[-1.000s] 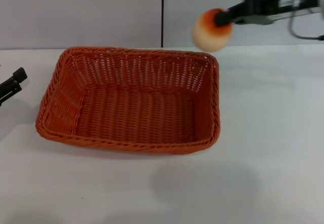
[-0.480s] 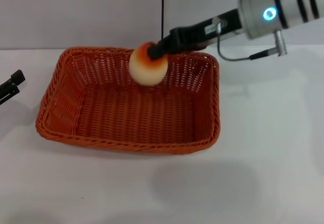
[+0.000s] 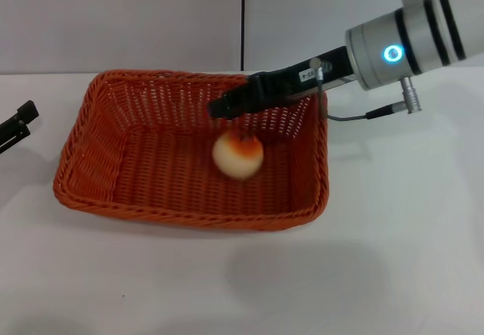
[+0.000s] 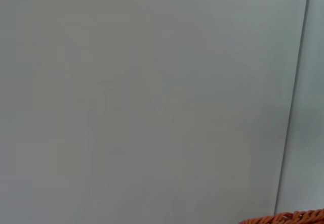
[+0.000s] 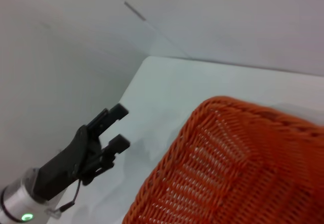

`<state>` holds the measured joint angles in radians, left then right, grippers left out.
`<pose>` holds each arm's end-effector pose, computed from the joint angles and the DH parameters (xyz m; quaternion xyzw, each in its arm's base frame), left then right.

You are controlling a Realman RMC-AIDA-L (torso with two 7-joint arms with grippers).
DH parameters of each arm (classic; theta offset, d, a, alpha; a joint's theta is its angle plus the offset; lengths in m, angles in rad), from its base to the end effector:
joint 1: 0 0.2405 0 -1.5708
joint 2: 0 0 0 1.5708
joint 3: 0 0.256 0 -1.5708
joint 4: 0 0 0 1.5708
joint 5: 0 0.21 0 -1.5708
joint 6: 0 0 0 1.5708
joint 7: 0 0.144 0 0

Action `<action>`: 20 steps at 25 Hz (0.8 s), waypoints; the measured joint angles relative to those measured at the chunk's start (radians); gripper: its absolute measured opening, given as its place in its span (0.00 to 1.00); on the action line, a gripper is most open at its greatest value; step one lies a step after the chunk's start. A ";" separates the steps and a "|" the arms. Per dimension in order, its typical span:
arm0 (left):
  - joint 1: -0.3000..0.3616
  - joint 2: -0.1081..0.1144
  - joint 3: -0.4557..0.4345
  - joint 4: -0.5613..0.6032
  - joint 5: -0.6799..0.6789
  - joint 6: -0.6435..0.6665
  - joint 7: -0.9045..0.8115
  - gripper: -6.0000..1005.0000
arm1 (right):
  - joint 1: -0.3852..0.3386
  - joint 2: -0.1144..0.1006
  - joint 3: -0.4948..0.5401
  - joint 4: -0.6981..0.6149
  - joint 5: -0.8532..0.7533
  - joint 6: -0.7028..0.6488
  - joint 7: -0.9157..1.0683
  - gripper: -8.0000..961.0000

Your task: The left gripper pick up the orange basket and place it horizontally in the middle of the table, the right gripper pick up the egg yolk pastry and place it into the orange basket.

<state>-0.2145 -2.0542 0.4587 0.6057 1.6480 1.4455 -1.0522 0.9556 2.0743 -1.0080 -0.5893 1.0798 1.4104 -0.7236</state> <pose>-0.3710 0.2663 0.0715 -0.8112 -0.2580 -0.2970 0.4326 0.1220 0.3967 -0.0528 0.8709 -0.4775 -0.1113 0.0325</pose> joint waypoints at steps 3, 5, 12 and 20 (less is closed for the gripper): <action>0.003 0.001 -0.015 0.000 -0.005 0.001 0.000 0.81 | -0.044 -0.003 0.029 -0.080 0.000 0.039 0.006 0.36; 0.006 0.002 -0.033 0.001 -0.008 0.001 0.001 0.81 | -0.084 -0.005 0.070 -0.152 0.000 0.080 0.007 0.39; 0.013 0.001 -0.136 -0.002 -0.011 0.007 0.018 0.81 | -0.250 -0.005 0.177 -0.408 0.085 0.166 -0.049 0.53; 0.029 0.000 -0.291 -0.007 -0.013 0.056 0.042 0.81 | -0.447 0.007 0.380 -0.415 0.256 0.182 -0.443 0.59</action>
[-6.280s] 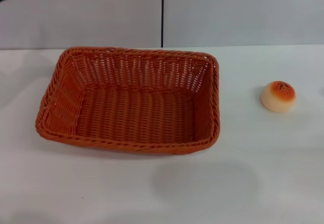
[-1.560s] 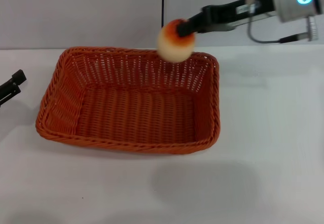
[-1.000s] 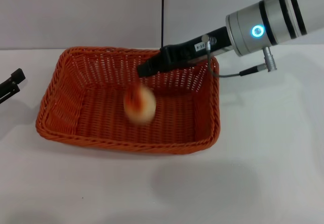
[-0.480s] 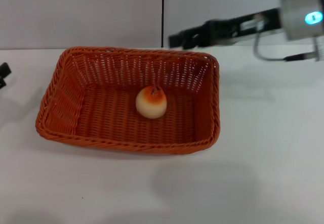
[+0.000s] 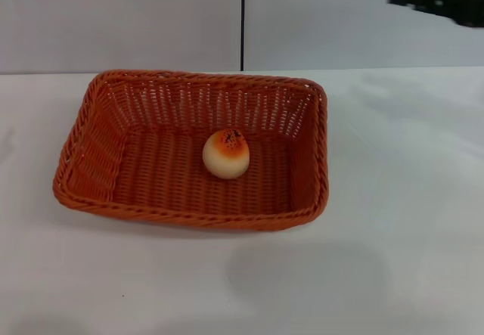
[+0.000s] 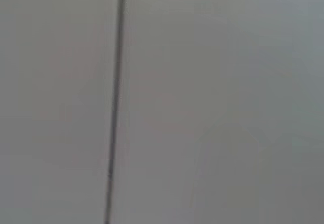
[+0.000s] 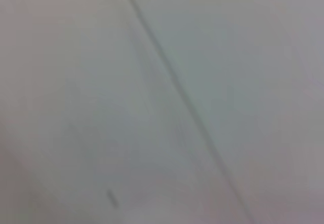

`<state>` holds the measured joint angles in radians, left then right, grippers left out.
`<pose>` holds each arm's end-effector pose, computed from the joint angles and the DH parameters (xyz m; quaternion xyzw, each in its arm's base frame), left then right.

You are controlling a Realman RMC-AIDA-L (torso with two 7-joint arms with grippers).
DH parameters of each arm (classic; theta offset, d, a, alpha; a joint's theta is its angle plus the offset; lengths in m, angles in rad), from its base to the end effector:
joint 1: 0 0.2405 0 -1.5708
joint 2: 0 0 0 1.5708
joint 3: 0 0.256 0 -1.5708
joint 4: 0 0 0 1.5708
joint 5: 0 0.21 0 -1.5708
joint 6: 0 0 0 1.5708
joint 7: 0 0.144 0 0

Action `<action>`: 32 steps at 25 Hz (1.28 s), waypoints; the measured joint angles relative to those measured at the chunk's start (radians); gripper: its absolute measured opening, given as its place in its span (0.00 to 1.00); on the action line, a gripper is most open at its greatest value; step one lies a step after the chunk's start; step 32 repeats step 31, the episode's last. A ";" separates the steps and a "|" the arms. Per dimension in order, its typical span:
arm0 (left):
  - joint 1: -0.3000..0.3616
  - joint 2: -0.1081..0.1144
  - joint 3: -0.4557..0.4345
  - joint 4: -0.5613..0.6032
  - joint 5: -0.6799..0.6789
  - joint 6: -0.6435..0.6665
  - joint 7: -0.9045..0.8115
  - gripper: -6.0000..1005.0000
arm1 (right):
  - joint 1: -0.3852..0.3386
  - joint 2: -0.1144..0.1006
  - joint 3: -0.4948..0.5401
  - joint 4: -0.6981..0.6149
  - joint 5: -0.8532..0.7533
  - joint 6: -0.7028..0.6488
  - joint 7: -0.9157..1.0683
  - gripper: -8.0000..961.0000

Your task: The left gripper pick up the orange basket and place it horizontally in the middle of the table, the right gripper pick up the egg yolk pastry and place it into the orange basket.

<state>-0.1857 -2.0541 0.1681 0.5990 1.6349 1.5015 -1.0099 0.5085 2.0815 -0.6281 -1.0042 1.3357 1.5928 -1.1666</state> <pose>-0.3972 0.2382 0.1151 -0.7288 -0.2650 -0.3222 0.5429 0.2203 0.3577 0.0860 -0.8524 0.3441 0.3571 0.1657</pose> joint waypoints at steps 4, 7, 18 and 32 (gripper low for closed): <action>0.004 -0.002 -0.113 -0.009 -0.002 0.070 0.001 0.81 | -0.111 -0.002 0.101 0.212 0.190 0.013 -0.384 0.59; 0.011 -0.002 -0.129 -0.014 -0.003 0.096 0.001 0.81 | -0.153 -0.006 0.130 0.320 0.282 0.033 -0.548 0.59; 0.054 -0.002 -0.139 -0.142 -0.129 0.163 0.196 0.81 | -0.230 -0.008 0.189 0.561 0.357 0.058 -0.990 0.59; 0.087 -0.003 -0.134 -0.233 -0.135 0.183 0.345 0.81 | -0.222 -0.006 0.231 0.665 0.381 0.097 -1.054 0.59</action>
